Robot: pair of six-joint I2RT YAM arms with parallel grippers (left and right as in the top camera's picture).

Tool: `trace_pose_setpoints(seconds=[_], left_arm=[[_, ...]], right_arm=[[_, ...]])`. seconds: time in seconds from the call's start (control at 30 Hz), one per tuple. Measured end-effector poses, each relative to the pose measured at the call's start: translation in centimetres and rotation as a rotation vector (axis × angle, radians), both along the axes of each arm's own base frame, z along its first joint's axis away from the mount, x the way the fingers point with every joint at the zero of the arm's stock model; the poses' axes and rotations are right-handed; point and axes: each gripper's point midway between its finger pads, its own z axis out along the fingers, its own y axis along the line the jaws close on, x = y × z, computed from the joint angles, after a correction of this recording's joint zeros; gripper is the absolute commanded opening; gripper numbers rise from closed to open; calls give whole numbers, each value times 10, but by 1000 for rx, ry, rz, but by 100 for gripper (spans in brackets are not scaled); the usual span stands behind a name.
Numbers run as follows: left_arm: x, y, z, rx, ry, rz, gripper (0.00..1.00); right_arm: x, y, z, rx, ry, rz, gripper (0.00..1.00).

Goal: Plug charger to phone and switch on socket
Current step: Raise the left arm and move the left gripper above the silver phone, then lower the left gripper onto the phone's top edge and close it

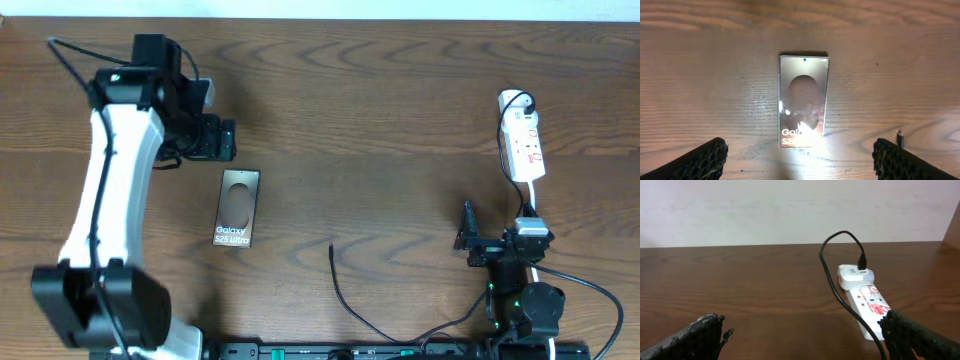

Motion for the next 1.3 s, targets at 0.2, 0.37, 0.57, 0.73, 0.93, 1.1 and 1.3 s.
trace_pose_setpoints(seconds=[0.2, 0.37, 0.57, 0.73, 0.93, 1.1, 1.3], left_arm=[[3, 0, -23, -3, 72, 3, 14], [4, -1, -23, -4, 69, 0, 98], [5, -1, -23, -6, 64, 3, 98], [8, -2, -29, -6, 55, 0, 98], [-1, -10, -55, -4, 90, -25, 98], [-7, -14, -74, 31, 101, -39, 98], [-10, -13, -94, 80, 104, -19, 98]], right_arm=[[0, 0, 0, 0, 0, 0, 99], [0, 0, 0, 0, 0, 0, 99], [0, 0, 0, 0, 0, 0, 99], [0, 0, 0, 0, 0, 0, 99], [0, 0, 0, 0, 0, 0, 99], [0, 0, 0, 0, 0, 0, 99], [0, 0, 0, 0, 0, 0, 99]])
